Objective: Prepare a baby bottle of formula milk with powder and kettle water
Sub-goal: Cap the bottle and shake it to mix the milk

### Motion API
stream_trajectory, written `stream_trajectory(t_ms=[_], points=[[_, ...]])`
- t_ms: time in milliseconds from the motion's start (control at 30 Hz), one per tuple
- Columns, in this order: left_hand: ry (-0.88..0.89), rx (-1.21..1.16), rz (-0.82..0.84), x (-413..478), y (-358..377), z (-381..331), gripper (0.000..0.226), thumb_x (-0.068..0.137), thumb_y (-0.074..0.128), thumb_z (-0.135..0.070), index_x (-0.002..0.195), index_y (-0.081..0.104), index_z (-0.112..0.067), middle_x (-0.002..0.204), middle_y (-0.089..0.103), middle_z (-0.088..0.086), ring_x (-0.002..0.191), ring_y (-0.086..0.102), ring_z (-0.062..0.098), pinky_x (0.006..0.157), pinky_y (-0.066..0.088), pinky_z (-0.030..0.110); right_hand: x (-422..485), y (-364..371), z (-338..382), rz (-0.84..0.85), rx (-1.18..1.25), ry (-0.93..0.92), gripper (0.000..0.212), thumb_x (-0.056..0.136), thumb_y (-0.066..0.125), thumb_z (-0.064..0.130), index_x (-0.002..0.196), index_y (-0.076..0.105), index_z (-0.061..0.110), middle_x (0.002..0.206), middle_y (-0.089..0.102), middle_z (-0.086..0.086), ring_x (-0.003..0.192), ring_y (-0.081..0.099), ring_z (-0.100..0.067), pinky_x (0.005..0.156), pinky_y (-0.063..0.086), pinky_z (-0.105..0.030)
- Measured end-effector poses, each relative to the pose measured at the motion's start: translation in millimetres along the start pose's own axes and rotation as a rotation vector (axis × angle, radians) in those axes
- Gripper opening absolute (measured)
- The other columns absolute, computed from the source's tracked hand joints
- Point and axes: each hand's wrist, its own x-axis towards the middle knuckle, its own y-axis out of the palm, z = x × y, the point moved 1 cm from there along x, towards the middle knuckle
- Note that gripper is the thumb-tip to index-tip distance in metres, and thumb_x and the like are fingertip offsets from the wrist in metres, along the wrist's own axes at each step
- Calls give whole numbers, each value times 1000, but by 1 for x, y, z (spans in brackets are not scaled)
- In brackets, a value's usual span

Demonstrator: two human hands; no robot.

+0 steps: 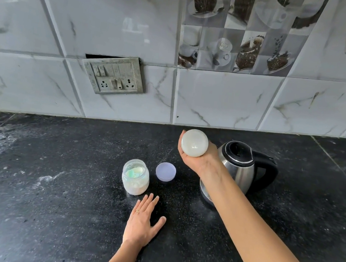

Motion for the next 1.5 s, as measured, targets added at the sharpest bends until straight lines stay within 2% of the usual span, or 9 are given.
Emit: stream_trajectory(t_ms=[267, 533, 667, 833, 967, 1100, 1200, 1367, 1500], points=[[-2, -6, -1, 0, 1, 0, 73, 88, 33, -67, 150, 15, -33, 158, 7, -12, 142, -7, -2, 117, -8, 22, -7, 13, 2, 219, -245, -171, 46, 92, 54, 46, 122, 47, 12, 83, 57, -13, 62, 62, -24, 53, 57, -34], [-3, -3, 2, 0, 2, 0, 73, 88, 32, -67, 150, 15, -33, 158, 8, -12, 143, -6, -1, 118, -7, 22, -28, 30, 12, 620, -892, -817, 44, 82, 59, 46, 121, 41, 38, 108, 50, -17, 64, 62, -27, 55, 56, -39], [-6, -9, -7, 0, 2, 0, 73, 87, 34, -67, 150, 16, -33, 157, 9, -13, 141, -8, -3, 117, -7, 22, -16, 28, 11, 498, -588, -602, 60, 85, 63, 49, 132, 35, 25, 97, 54, -13, 61, 63, -25, 57, 56, -40], [-5, -4, -12, 0, 1, -1, 72, 88, 36, -66, 150, 17, -33, 157, 8, -14, 140, -8, -5, 117, -7, 21, -16, 25, 0, 677, -691, -480, 65, 68, 70, 50, 123, 43, 30, 91, 58, -14, 60, 64, -26, 53, 56, -37], [-1, -9, -16, 0, 2, -1, 72, 88, 36, -66, 150, 17, -33, 157, 9, -13, 140, -8, -4, 116, -8, 20, -7, 28, 4, 564, -493, -380, 102, 56, 83, 52, 139, 34, 17, 87, 59, -9, 62, 64, -24, 55, 55, -36], [0, -8, -16, 1, 2, 0, 73, 88, 35, -67, 149, 17, -33, 157, 9, -14, 140, -9, -4, 116, -9, 19, -13, 16, -4, 655, -634, -419, 56, 79, 59, 46, 129, 40, 28, 88, 61, -11, 60, 63, -25, 53, 56, -36], [1, 0, -13, 1, 1, -1, 73, 88, 35, -67, 150, 16, -33, 157, 8, -14, 141, -8, -4, 116, -9, 20, -8, 29, 6, 544, -414, -399, 67, 73, 71, 52, 123, 40, 20, 83, 59, -8, 61, 62, -23, 56, 55, -35], [-2, -7, -19, 0, 2, 0, 73, 87, 36, -66, 149, 17, -33, 157, 9, -14, 140, -8, -4, 116, -9, 19, -12, 10, -4, 598, -556, -380, 31, 94, 42, 43, 121, 45, 29, 84, 60, -9, 59, 62, -23, 53, 56, -34], [3, 2, -19, 1, 2, -1, 73, 88, 35, -67, 149, 17, -33, 157, 8, -14, 140, -8, -4, 116, -9, 20, -12, 24, 6, 534, -406, -365, 56, 81, 60, 49, 125, 41, 19, 83, 61, -6, 61, 63, -21, 56, 55, -34]])
